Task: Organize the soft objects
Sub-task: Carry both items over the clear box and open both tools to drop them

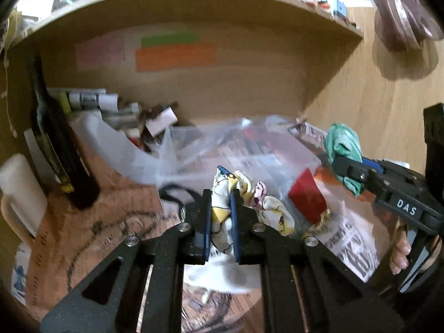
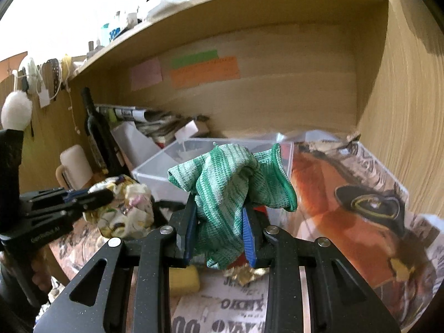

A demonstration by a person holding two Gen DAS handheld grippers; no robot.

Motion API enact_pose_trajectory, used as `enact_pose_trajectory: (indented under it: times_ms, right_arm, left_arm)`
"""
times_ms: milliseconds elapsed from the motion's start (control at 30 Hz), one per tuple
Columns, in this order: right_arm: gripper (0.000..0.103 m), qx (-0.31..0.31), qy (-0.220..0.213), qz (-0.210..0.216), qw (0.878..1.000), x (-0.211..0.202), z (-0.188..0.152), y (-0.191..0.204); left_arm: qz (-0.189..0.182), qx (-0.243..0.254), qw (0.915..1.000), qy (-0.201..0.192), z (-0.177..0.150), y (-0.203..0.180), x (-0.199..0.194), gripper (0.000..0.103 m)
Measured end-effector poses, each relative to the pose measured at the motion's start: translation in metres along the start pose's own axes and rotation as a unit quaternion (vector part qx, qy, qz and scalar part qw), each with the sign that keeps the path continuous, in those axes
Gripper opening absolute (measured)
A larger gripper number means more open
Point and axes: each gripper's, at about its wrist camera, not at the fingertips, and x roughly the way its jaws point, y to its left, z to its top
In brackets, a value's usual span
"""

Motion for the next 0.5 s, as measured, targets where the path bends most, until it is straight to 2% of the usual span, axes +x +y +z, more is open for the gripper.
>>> enact_pose_trajectory:
  times_ms: [233, 500]
  right_arm:
    - [0.026, -0.016, -0.013, -0.008, 1.000, 0.011, 0.023, -0.004]
    - [0.026, -0.021, -0.007, 0.001, 1.000, 0.035, 0.045, -0.007]
  left_arm:
    - [0.016, -0.006, 0.9994, -0.031, 0.036, 0.009, 0.011, 0.011]
    - [0.017, -0.020, 0.9991, -0.034, 0.071, 0.022, 0.043, 0.011]
